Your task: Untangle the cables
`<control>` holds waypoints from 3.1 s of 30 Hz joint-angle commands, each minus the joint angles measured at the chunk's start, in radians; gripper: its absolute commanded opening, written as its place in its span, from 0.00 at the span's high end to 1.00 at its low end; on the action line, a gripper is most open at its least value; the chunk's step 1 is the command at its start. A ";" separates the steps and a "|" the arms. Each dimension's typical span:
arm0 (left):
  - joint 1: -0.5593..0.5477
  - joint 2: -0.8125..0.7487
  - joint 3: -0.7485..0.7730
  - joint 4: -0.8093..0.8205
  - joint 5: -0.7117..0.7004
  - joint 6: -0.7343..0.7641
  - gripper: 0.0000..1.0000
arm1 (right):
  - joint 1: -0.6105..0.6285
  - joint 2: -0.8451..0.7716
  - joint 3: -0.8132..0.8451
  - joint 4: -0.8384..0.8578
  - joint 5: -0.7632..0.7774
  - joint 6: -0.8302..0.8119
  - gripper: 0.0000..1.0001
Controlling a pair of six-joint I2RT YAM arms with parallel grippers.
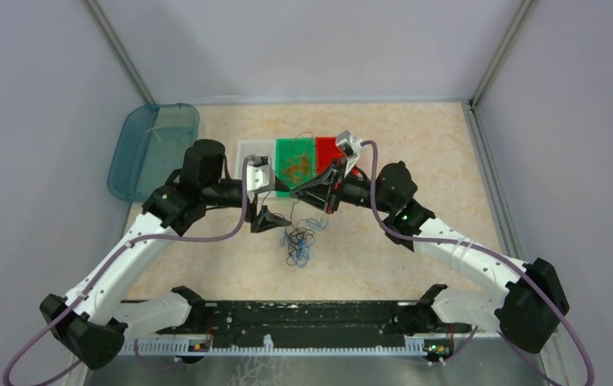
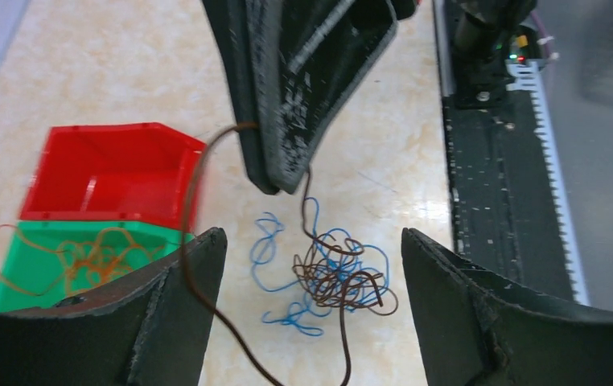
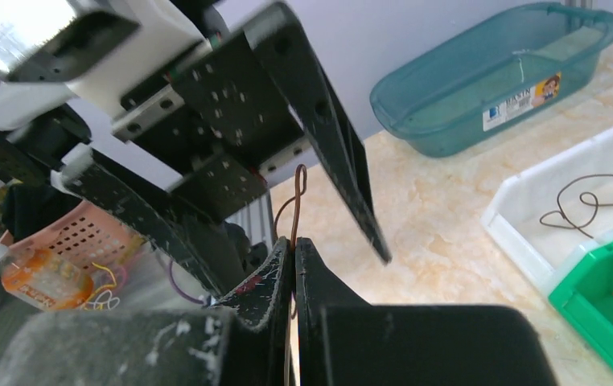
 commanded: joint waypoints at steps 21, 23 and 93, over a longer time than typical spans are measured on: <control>-0.025 -0.097 -0.174 0.275 0.077 -0.302 1.00 | 0.075 -0.047 0.032 0.150 0.084 0.063 0.81; -0.025 -0.098 -0.150 0.261 0.072 -0.274 1.00 | 0.075 -0.066 0.012 0.131 0.102 0.051 0.60; -0.050 0.136 0.655 0.237 0.077 -0.247 1.00 | 0.157 0.282 -0.284 0.368 0.277 0.026 0.68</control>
